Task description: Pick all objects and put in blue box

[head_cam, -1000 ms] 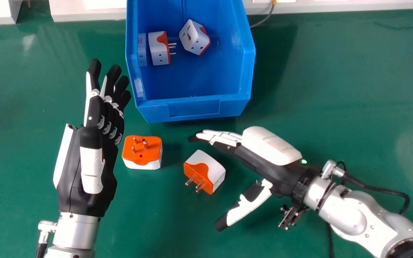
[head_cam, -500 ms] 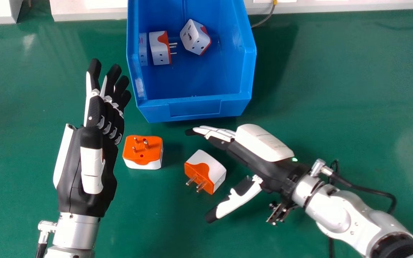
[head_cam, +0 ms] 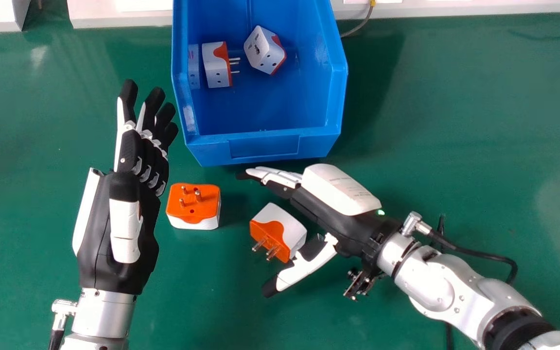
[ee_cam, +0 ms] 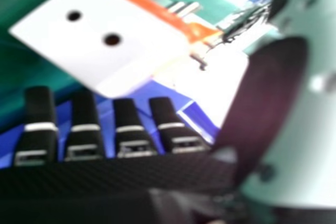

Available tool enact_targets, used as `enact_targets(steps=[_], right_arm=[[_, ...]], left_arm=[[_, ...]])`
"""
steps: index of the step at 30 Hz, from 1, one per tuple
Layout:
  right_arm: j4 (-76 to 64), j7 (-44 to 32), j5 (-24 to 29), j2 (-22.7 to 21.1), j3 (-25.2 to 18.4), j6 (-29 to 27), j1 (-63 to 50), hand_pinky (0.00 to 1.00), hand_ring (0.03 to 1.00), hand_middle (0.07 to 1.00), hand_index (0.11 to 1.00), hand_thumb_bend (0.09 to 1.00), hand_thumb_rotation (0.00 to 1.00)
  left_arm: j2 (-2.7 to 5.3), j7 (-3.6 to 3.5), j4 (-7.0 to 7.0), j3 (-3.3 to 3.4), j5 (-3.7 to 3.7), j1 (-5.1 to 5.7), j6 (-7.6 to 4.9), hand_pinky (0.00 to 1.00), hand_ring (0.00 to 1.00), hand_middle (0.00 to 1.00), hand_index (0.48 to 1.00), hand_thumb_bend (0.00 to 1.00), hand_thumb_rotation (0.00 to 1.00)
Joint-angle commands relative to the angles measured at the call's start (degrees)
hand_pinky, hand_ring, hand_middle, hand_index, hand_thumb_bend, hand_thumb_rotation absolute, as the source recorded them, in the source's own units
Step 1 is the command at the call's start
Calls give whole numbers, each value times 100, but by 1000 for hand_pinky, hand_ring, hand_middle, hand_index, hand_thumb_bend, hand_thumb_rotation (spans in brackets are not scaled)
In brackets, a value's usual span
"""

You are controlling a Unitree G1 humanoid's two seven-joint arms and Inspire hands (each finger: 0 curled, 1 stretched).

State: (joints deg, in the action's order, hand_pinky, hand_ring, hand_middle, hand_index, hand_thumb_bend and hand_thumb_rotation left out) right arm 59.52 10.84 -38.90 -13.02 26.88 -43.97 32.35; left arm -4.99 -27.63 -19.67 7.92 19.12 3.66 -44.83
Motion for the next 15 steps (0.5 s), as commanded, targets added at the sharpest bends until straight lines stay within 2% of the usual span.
enact_targets(steps=[1, 6, 12, 15], right_arm=[[0, -23, 63, 41, 23, 41, 170, 741, 848, 898, 889, 1000, 359], [42, 30, -86, 14, 168, 170, 269, 747, 851, 898, 891, 1000, 344], [9, -15, -115, -60, 256, 237, 312, 750, 849, 898, 892, 1000, 322], [-12, -2, -58, -84, 221, 166, 290, 717, 825, 885, 885, 998, 260]], left_arm=[[22, -19, 82, -17, -12, -9, -128, 999, 989, 1000, 1000, 896, 992], [26, -31, 80, -21, 11, -10, -126, 999, 989, 1000, 1000, 896, 992], [26, 10, 113, -26, -20, 7, -128, 999, 989, 1000, 1000, 896, 992], [21, 24, 131, -30, -30, 18, -123, 999, 989, 1000, 1000, 896, 992]])
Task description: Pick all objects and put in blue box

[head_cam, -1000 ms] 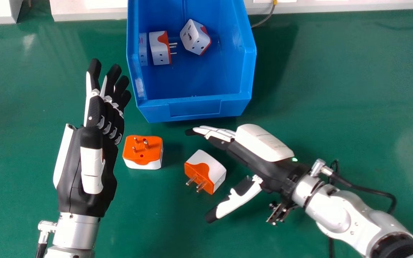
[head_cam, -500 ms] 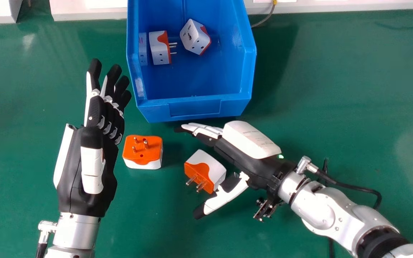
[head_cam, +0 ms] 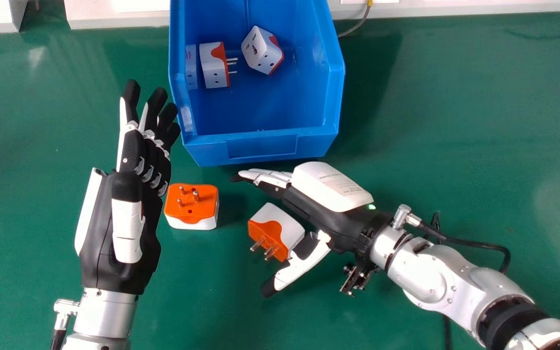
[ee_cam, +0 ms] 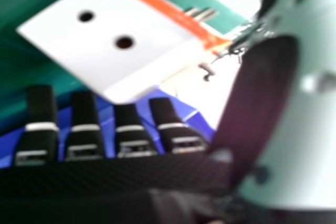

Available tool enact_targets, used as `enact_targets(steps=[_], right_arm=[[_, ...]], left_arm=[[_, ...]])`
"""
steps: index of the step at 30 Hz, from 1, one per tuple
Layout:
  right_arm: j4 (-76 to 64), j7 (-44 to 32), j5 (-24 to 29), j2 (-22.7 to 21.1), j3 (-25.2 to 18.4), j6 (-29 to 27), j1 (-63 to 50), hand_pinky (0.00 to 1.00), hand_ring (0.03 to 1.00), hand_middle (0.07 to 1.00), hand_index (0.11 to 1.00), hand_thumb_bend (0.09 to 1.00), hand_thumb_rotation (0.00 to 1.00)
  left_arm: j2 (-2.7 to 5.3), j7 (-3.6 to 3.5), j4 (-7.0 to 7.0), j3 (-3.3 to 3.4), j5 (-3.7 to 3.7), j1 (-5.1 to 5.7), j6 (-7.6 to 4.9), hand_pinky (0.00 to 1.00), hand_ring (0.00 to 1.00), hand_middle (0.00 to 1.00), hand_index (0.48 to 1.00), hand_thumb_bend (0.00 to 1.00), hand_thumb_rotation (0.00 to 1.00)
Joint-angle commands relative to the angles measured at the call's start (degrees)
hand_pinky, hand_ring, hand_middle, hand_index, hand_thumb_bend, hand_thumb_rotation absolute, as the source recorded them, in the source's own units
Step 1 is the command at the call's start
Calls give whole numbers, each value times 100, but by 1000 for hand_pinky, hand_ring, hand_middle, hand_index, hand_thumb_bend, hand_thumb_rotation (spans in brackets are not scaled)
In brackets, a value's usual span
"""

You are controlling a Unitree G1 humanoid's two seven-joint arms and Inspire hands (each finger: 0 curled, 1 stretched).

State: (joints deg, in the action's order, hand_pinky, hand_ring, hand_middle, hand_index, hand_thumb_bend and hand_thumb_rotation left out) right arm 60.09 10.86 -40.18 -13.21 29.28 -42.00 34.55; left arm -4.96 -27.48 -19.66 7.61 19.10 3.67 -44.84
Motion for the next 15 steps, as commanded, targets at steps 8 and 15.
enact_targets(steps=[8, 15], right_arm=[[-128, -99, 239, -86, -96, -54, 27, 614, 721, 799, 820, 929, 91], [-185, -139, 281, -112, -99, -56, 4, 576, 680, 756, 779, 892, 23]], left_arm=[[12, -20, 114, -7, 13, 16, -99, 999, 989, 1000, 1000, 900, 992], [-2, -45, 117, 3, 44, 21, -82, 1000, 990, 1000, 1000, 904, 993]])
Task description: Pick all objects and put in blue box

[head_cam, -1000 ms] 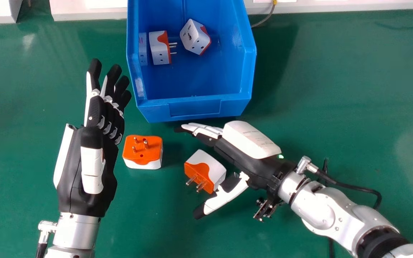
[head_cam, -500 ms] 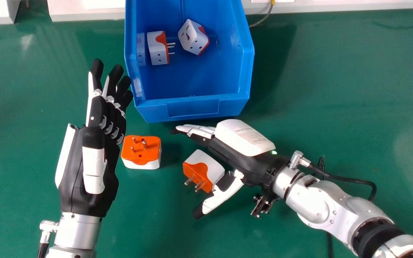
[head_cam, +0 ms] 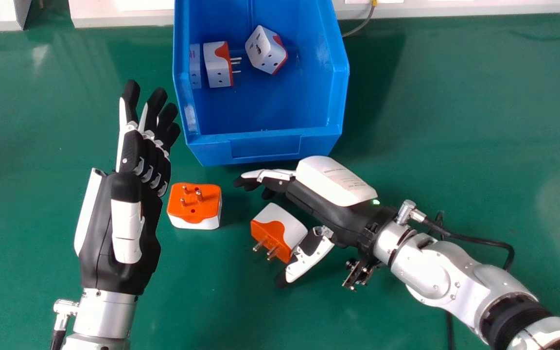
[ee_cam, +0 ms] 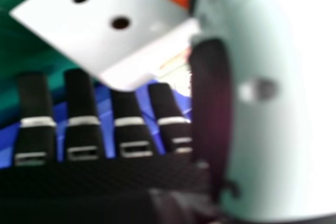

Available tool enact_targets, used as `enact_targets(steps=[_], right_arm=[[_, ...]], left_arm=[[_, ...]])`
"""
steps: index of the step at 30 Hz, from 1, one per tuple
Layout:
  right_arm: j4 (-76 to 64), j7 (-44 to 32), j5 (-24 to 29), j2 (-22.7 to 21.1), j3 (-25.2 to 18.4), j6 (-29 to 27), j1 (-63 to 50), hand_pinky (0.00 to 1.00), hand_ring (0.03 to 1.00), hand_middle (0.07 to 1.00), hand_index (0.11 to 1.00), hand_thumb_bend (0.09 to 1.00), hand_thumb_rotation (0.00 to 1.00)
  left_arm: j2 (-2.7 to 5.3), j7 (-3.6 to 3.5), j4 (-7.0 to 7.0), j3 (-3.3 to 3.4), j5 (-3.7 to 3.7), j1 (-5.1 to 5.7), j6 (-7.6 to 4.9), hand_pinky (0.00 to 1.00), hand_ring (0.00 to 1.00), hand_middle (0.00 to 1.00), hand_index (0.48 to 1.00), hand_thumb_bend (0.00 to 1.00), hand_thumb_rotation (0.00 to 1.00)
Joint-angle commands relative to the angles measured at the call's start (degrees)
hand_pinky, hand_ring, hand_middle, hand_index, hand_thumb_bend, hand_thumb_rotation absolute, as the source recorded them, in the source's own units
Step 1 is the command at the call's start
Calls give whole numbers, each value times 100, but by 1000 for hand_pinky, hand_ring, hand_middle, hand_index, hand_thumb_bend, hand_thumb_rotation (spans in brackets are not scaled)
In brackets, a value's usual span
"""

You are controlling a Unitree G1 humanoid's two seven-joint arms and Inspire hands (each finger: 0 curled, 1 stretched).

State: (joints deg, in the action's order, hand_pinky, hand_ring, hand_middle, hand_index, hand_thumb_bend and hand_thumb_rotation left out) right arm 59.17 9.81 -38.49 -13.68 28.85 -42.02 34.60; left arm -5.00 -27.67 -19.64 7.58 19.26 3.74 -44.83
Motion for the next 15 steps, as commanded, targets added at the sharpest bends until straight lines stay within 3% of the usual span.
enact_targets(steps=[1, 15], right_arm=[[-111, -28, 113, -62, -57, -60, -9, 576, 680, 756, 779, 892, 23], [-136, 184, 82, -92, -74, -135, -41, 507, 565, 633, 655, 843, 1]], left_arm=[[0, -27, 106, 9, 26, 9, -93, 1000, 990, 1000, 1000, 904, 993], [-2, -30, 76, 25, 32, -12, -105, 1000, 991, 1000, 1000, 905, 993]])
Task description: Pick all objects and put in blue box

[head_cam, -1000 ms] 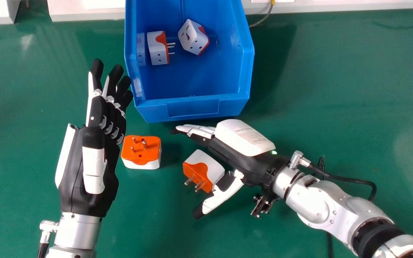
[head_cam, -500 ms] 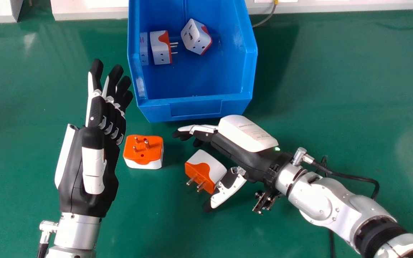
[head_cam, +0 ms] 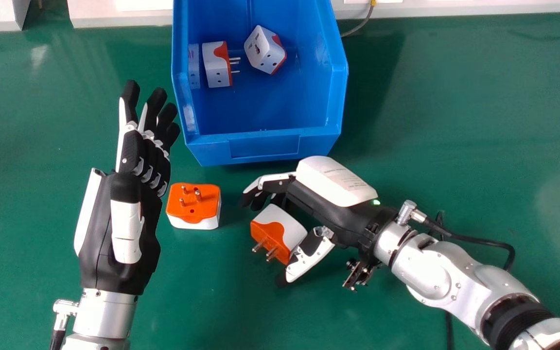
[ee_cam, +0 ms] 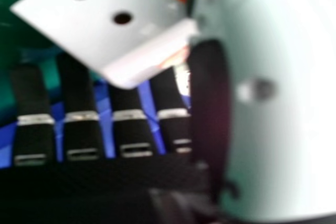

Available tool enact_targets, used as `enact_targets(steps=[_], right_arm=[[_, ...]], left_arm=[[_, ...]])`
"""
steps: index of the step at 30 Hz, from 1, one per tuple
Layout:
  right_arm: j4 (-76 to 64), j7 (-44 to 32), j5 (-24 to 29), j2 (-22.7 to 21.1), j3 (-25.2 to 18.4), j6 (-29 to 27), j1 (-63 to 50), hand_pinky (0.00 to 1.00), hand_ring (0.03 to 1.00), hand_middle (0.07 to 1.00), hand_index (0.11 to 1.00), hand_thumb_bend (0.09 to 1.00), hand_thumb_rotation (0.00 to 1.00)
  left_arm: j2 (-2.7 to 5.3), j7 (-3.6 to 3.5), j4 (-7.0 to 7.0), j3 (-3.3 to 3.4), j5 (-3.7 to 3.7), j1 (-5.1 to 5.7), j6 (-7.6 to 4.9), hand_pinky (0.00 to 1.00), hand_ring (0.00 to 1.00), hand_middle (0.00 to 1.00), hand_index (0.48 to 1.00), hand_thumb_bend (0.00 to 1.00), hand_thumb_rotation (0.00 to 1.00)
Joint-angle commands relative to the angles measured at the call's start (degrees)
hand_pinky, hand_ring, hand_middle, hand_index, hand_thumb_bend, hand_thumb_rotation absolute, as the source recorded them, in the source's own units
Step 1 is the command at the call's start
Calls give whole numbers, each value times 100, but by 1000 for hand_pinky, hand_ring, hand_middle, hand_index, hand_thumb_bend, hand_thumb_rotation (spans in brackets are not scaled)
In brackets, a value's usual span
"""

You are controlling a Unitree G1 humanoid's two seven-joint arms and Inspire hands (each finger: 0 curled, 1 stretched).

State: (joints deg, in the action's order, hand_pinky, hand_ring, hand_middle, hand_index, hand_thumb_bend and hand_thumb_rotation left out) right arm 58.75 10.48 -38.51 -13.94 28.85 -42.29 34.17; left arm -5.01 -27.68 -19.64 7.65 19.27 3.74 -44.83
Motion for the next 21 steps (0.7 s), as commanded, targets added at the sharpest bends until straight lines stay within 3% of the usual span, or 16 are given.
enact_targets(steps=[1, 4, 5, 11, 21], right_arm=[[-96, 130, 77, -68, -71, -105, 2, 501, 558, 624, 645, 839, 0], [-117, 189, 70, -86, -71, -168, 4, 465, 526, 593, 620, 821, 0], [-127, 206, 69, -93, -70, -189, 4, 453, 514, 583, 594, 760, 24], [-98, 373, 27, -115, -63, -266, 37, 411, 463, 517, 558, 646, 12], [-121, 678, -15, -180, -68, -414, 47, 372, 411, 465, 529, 557, 3]], left_arm=[[-2, -26, 75, 19, 27, -14, -103, 1000, 991, 1000, 1000, 905, 993], [-9, -22, 73, 24, 25, -15, -93, 1000, 991, 1000, 1000, 905, 993], [-11, -24, 70, 25, 26, -17, -92, 1000, 991, 1000, 1000, 905, 993], [-16, -23, 75, 33, 28, -15, -96, 1000, 992, 1000, 1000, 905, 992], [-4, -40, 79, 28, 39, -18, -80, 1000, 993, 1000, 1000, 904, 992]])
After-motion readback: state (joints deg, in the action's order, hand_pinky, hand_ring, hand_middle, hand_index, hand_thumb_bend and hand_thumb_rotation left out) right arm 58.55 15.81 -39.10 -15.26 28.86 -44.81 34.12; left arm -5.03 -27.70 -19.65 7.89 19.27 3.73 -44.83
